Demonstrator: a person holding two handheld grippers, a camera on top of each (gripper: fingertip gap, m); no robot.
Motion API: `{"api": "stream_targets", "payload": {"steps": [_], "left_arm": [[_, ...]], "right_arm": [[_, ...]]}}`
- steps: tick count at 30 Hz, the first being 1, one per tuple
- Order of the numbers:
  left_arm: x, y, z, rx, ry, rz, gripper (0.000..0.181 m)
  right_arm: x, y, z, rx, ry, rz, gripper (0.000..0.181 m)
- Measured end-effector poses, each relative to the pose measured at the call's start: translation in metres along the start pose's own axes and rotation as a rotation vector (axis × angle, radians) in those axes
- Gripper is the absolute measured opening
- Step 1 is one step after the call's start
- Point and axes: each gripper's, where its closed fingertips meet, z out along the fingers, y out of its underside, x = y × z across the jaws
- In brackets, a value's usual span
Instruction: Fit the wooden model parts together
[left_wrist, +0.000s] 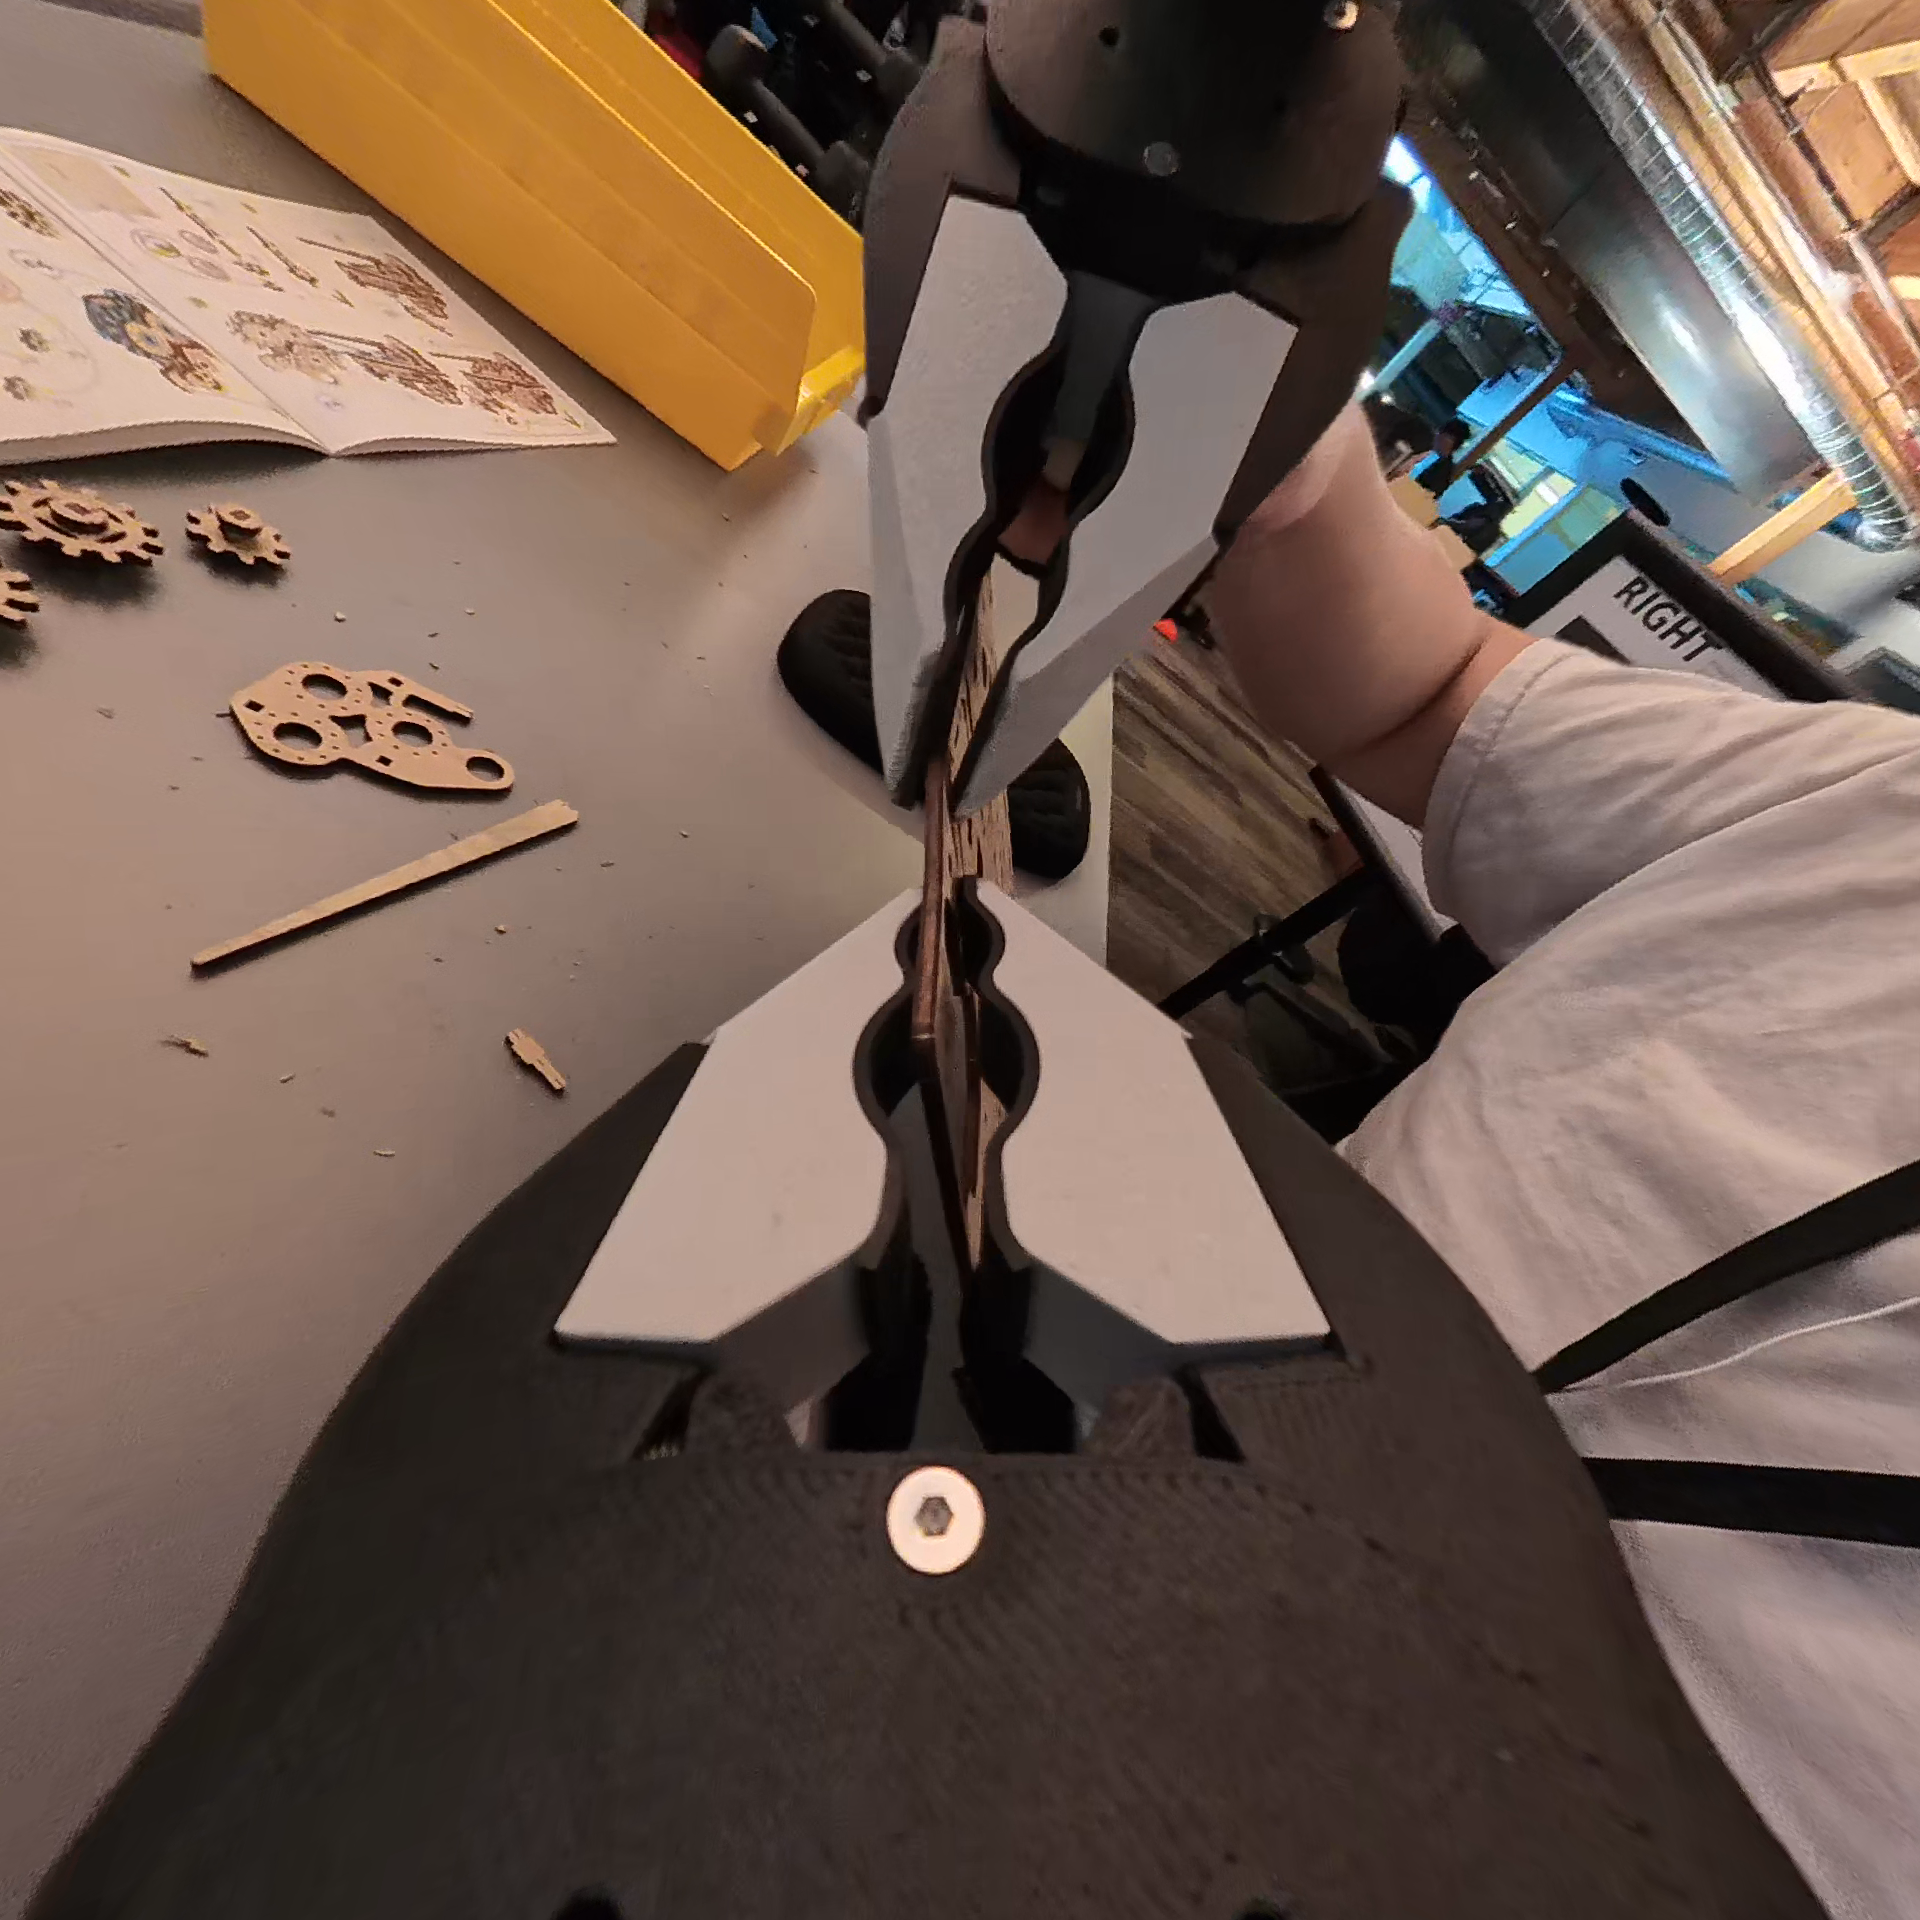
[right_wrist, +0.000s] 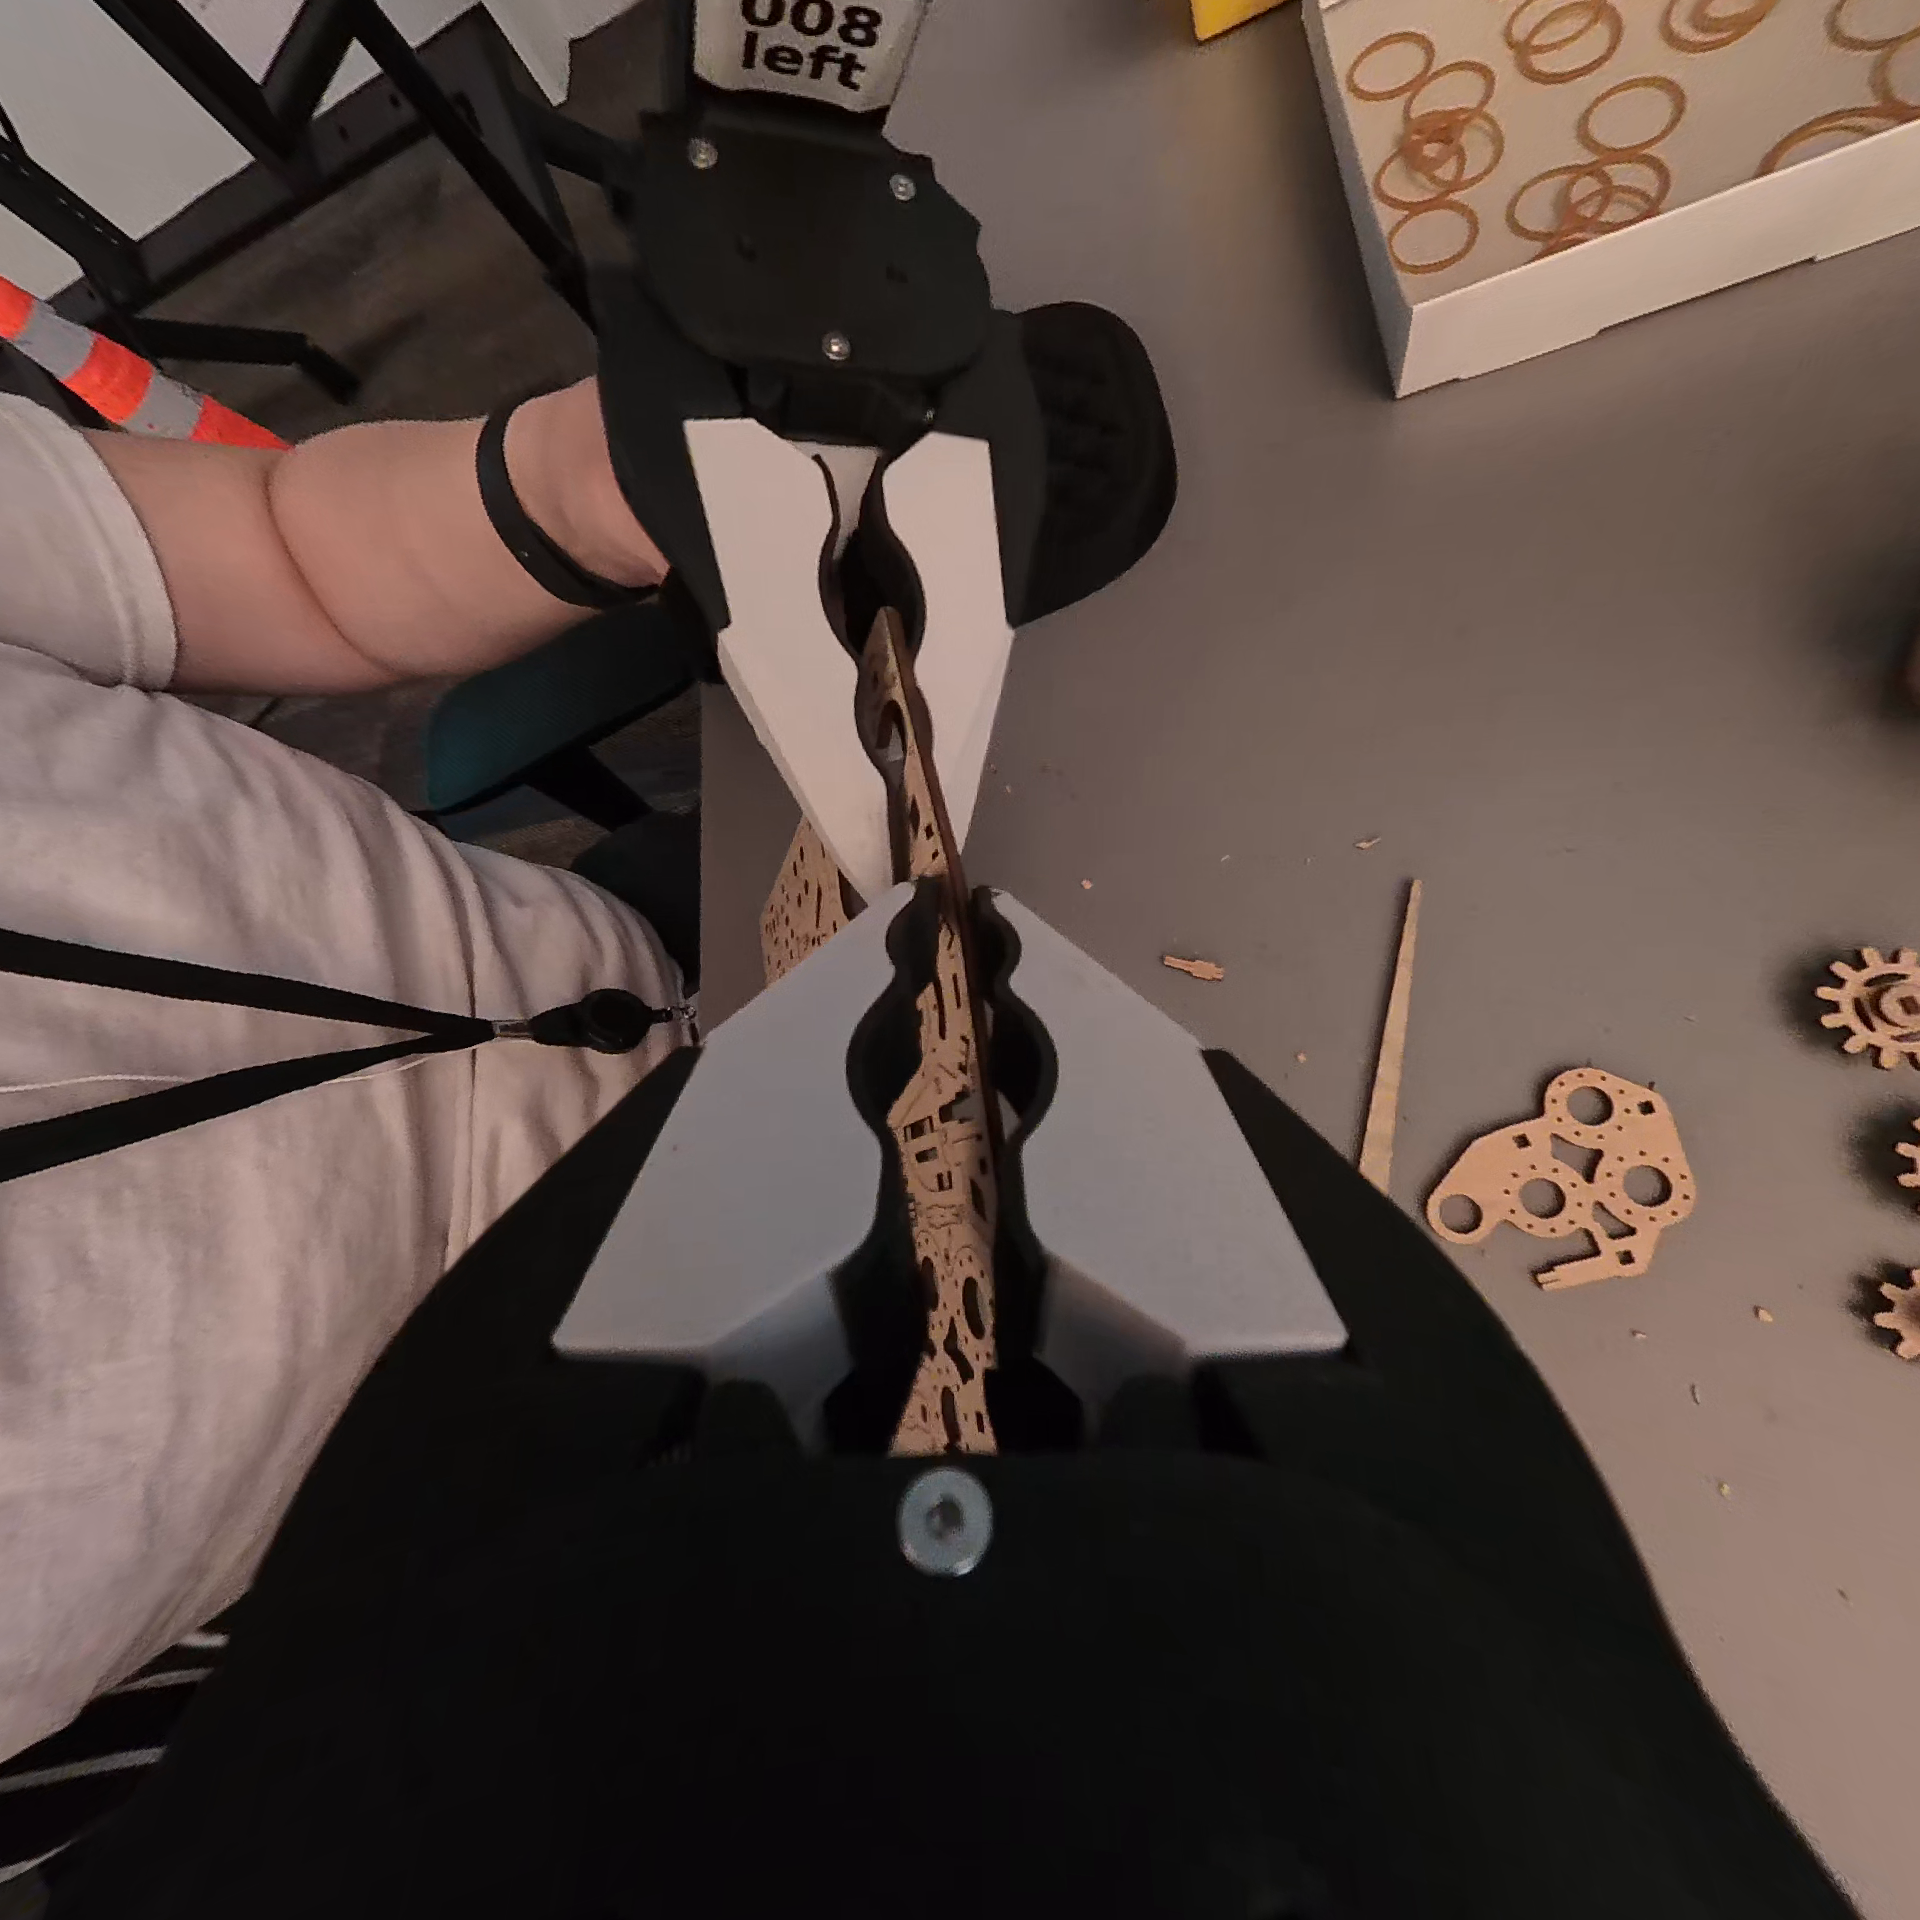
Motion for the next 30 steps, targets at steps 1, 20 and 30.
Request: {"api": "stream_targets", "payload": {"steps": [1,20,30], "left_arm": [[0.0002,0.0006,-0.0002,0.001,-0.016,0.012,0.001],[0.0016,0.0009,-0.0036,0.051,-0.018,-0.015,0.001],[-0.0044,0.0015,-0.0040,0.055,-0.058,-0.022,0.002]], "right_arm": [[-0.0003,0.0002,0.0004,-0.002,0.011,-0.004,0.005],[-0.0013,-0.0032,0.0027,-0.089,0.108,-0.063,0.006],[0.0056,-0.0004,0.0067,-0.179,0.144,-0.062,0.011]]}}
